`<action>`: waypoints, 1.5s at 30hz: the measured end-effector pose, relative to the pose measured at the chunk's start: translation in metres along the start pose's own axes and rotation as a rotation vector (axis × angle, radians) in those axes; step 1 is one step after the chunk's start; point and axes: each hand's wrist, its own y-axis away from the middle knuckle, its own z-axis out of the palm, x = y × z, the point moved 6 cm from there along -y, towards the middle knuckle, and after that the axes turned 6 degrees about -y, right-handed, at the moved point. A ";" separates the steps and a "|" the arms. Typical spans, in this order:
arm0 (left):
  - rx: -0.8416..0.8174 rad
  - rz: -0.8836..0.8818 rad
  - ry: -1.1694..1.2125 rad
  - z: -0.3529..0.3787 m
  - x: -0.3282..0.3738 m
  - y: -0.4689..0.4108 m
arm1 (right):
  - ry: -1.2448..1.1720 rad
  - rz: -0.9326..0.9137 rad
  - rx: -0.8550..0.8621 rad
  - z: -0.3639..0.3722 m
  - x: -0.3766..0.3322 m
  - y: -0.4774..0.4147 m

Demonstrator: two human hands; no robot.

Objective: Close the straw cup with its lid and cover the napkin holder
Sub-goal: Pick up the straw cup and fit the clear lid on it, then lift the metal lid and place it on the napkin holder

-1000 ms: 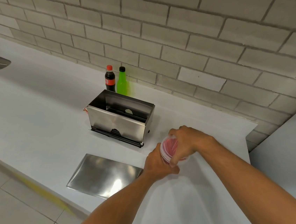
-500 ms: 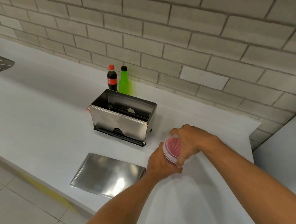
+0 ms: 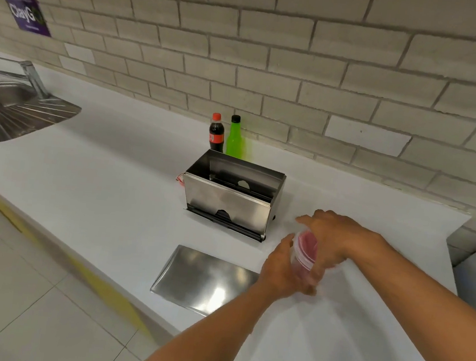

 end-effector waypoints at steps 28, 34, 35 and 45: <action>0.198 -0.325 -0.449 -0.179 -0.167 0.107 | -0.111 -0.073 -0.128 0.114 -0.149 -0.020; 0.245 -0.353 -0.312 -0.180 -0.170 0.092 | -0.178 -0.039 -0.067 0.111 -0.148 -0.023; 0.253 -0.369 -0.280 -0.181 -0.170 0.092 | -0.190 -0.030 -0.068 0.112 -0.147 -0.022; 0.230 -0.541 -0.045 -0.199 -0.182 0.082 | -0.198 0.009 -0.050 0.115 -0.141 -0.026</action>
